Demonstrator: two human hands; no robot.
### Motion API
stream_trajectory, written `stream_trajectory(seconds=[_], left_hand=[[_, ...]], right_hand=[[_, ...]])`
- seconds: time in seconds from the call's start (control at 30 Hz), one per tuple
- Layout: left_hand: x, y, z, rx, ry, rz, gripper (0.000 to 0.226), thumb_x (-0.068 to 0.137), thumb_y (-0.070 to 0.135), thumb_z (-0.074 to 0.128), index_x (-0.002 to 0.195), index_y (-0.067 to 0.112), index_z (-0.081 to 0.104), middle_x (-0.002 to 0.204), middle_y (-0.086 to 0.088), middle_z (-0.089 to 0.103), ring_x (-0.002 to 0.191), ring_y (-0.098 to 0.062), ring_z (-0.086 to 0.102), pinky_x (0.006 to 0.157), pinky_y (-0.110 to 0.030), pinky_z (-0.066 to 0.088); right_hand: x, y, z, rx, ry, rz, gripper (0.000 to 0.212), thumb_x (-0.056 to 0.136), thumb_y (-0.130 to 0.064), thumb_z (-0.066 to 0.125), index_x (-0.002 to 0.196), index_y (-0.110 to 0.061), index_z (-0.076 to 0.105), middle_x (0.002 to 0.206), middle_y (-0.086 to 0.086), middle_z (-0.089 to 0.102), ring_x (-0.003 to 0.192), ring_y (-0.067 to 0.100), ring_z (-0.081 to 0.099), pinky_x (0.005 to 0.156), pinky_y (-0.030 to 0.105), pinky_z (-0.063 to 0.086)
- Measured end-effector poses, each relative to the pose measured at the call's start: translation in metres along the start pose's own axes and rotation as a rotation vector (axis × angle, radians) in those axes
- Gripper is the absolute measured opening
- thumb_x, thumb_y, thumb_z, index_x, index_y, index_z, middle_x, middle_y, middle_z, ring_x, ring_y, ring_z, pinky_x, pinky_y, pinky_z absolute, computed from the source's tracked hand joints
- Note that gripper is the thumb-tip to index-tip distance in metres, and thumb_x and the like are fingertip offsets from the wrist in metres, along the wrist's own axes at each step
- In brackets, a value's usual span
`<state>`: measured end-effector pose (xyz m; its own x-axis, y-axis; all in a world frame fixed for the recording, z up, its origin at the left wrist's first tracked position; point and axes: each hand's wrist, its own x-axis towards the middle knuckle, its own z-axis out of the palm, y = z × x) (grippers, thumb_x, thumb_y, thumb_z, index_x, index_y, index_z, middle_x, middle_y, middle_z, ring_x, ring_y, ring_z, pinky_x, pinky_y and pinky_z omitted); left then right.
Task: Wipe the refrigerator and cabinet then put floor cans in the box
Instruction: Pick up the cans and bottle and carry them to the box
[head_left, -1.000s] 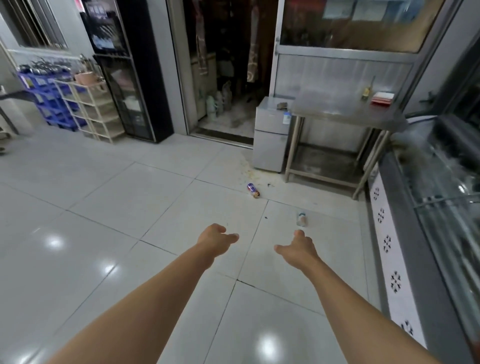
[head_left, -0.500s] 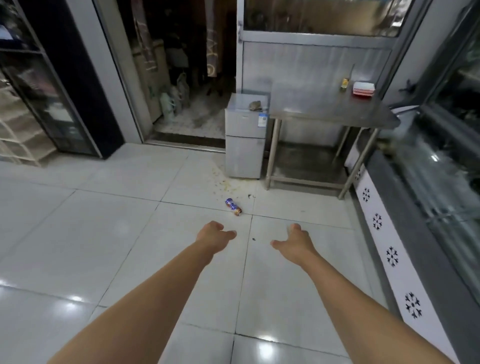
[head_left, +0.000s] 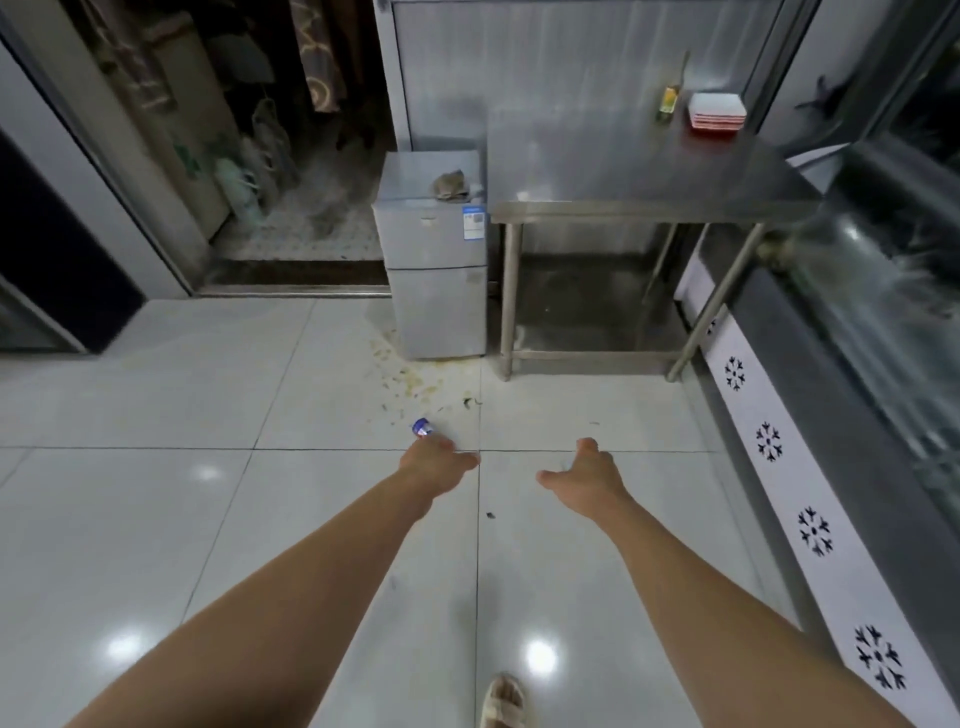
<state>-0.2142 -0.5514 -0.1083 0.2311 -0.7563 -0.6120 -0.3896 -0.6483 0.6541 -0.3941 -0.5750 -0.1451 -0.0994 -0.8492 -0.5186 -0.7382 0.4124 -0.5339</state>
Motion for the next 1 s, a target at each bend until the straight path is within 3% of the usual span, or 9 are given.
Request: stream_trajectory(seconds=[0.13,0.23,0.33,0.43,0.57,0.7,0.87,1.0], left_hand=[[0.074,0.048,0.000,-0.030,-0.051,-0.041,0.051,0.087,0.030,0.062,0.132,0.012,0.045,0.127,-0.014,0.055,0.115,-0.027,0.054,0.102,-0.038,0.040],[0.124,0.075,0.001,-0.001,-0.088,-0.043,0.049,0.087,0.030,0.061,0.131,0.012,0.046,0.117,-0.011,0.058,0.094,-0.022,0.055,0.093,-0.035,0.045],[0.179,0.097,0.004,0.050,-0.128,-0.035,0.051,0.087,0.032,0.061,0.131,0.013,0.045,0.119,-0.007,0.056,0.096,-0.020,0.055,0.075,-0.028,0.041],[0.237,0.116,0.012,0.090,-0.170,-0.037,0.050,0.085,0.034,0.063,0.129,0.015,0.047,0.125,-0.009,0.056,0.103,-0.023,0.056,0.080,-0.029,0.040],[0.310,0.135,0.029,0.163,-0.240,-0.046,0.049,0.083,0.034,0.065,0.126,0.014,0.050,0.125,-0.013,0.059,0.116,-0.028,0.055,0.097,-0.036,0.043],[0.370,0.147,0.057,0.252,-0.331,-0.045,0.049,0.083,0.034,0.065,0.125,0.015,0.050,0.124,-0.015,0.059,0.118,-0.032,0.054,0.099,-0.038,0.043],[0.429,0.143,0.103,0.322,-0.409,-0.075,0.049,0.081,0.035,0.067,0.123,0.017,0.052,0.119,-0.016,0.062,0.114,-0.034,0.057,0.096,-0.041,0.046],[0.477,0.122,0.150,0.327,-0.419,-0.107,0.048,0.079,0.033,0.070,0.121,0.018,0.054,0.111,-0.014,0.065,0.090,-0.024,0.059,0.088,-0.036,0.049]], right_hand=[[0.071,-0.028,-0.014,0.014,-0.012,0.042,0.077,0.081,-0.036,0.066,0.141,-0.008,0.026,0.136,0.015,0.037,0.115,0.032,0.053,0.091,0.043,0.051],[0.115,-0.039,-0.021,0.016,-0.013,0.084,0.077,0.081,-0.036,0.065,0.142,-0.009,0.026,0.135,0.014,0.037,0.116,0.031,0.052,0.092,0.039,0.050],[0.161,-0.044,-0.024,0.025,0.004,0.130,0.076,0.082,-0.034,0.064,0.142,-0.009,0.025,0.136,0.014,0.037,0.121,0.030,0.048,0.089,0.032,0.046],[0.207,-0.047,-0.024,0.067,0.031,0.199,0.076,0.081,-0.033,0.064,0.143,-0.009,0.026,0.137,0.015,0.037,0.119,0.030,0.049,0.088,0.034,0.048],[0.262,-0.045,-0.014,0.123,0.088,0.307,0.071,0.082,-0.032,0.063,0.140,-0.007,0.030,0.133,0.017,0.040,0.116,0.031,0.051,0.081,0.029,0.045],[0.308,-0.036,0.000,0.187,0.100,0.417,0.064,0.081,-0.028,0.065,0.135,-0.009,0.036,0.129,0.016,0.043,0.112,0.031,0.052,0.076,0.025,0.038],[0.358,-0.009,0.015,0.208,0.089,0.524,0.066,0.081,-0.028,0.066,0.135,-0.007,0.035,0.129,0.017,0.043,0.118,0.032,0.049,0.090,0.032,0.043],[0.403,0.033,0.034,0.226,0.082,0.552,0.063,0.082,-0.025,0.065,0.135,-0.008,0.035,0.132,0.016,0.042,0.120,0.031,0.048,0.094,0.036,0.044]])
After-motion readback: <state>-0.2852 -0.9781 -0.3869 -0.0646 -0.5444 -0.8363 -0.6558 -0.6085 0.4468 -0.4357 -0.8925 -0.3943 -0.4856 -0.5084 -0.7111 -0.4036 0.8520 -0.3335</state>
